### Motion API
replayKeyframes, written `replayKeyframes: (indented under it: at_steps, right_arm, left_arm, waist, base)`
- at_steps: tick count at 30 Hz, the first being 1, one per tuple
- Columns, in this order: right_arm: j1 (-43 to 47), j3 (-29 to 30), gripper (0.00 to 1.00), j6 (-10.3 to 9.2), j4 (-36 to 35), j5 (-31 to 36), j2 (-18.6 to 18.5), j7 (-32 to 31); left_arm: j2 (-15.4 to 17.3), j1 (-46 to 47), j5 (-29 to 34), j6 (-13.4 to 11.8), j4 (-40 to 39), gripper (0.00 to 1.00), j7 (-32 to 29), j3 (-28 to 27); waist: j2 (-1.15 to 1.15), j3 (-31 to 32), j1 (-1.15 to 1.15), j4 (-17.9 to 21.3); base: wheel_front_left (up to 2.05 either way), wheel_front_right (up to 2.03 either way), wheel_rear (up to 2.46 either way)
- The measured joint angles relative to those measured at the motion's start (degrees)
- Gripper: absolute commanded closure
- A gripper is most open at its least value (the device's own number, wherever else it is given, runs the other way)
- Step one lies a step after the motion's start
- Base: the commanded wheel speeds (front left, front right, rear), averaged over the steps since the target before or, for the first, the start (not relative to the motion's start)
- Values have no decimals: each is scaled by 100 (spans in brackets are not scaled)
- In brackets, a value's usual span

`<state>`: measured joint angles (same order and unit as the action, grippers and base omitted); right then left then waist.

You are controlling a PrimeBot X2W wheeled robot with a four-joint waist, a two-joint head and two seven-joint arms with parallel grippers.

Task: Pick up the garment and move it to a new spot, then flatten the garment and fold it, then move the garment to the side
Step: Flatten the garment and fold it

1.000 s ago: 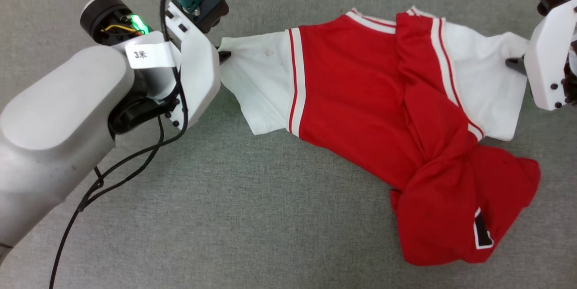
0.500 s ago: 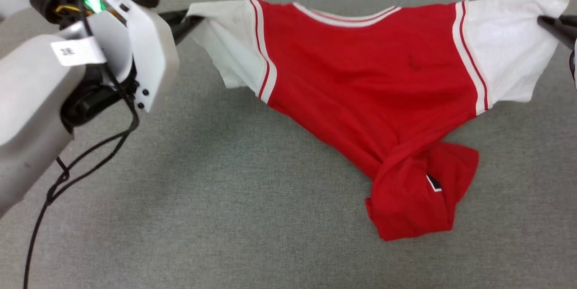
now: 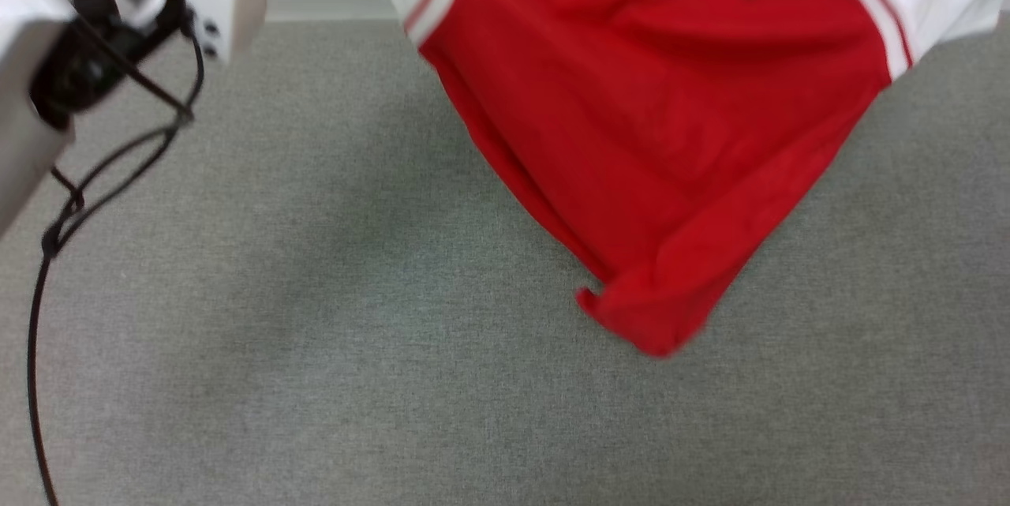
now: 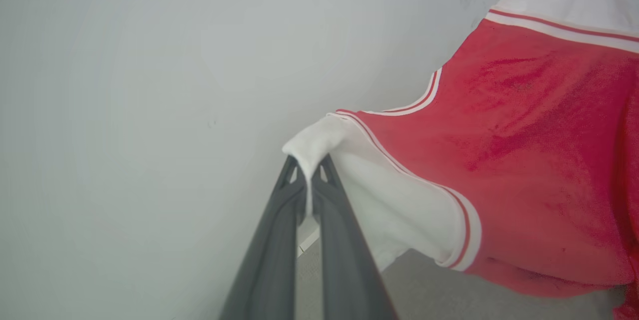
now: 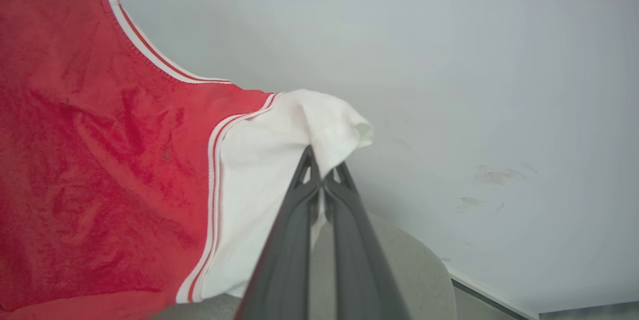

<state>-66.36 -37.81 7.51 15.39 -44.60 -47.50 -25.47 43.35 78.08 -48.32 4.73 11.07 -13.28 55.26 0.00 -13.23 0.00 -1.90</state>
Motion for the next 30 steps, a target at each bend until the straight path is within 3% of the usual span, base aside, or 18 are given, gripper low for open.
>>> replayKeyframes:
  at_steps: [9, 15, 23, 30]
  right_arm:
    - [-1343, 119, 100, 0, 586, 756, 497, 303]
    - [-2577, 212, 100, 0, 1323, 1360, 958, 772]
    - [-3529, 233, 100, 0, 2073, 1873, 1298, 1371]
    - [-3825, 40, 100, 0, 2726, 1942, 1527, 1758]
  left_arm:
    - [-402, 1015, 435, -71, 639, 100, 520, -316]
    - [-705, 2072, 712, 13, 1499, 100, 970, -546]
    - [-970, 2792, 757, 134, 2357, 100, 1458, -691]
    - [-1071, 2932, 709, 230, 2918, 100, 1811, -588]
  waist:
    - [0, -433, 0, -24]
    - [0, -911, 0, -52]
    - [0, -1358, 1, -94]
    - [0, -1703, 1, -118]
  base:
    - [0, 0, 0]
    - [0, 0, 0]
    - [0, 0, 0]
    - [0, 0, 0]
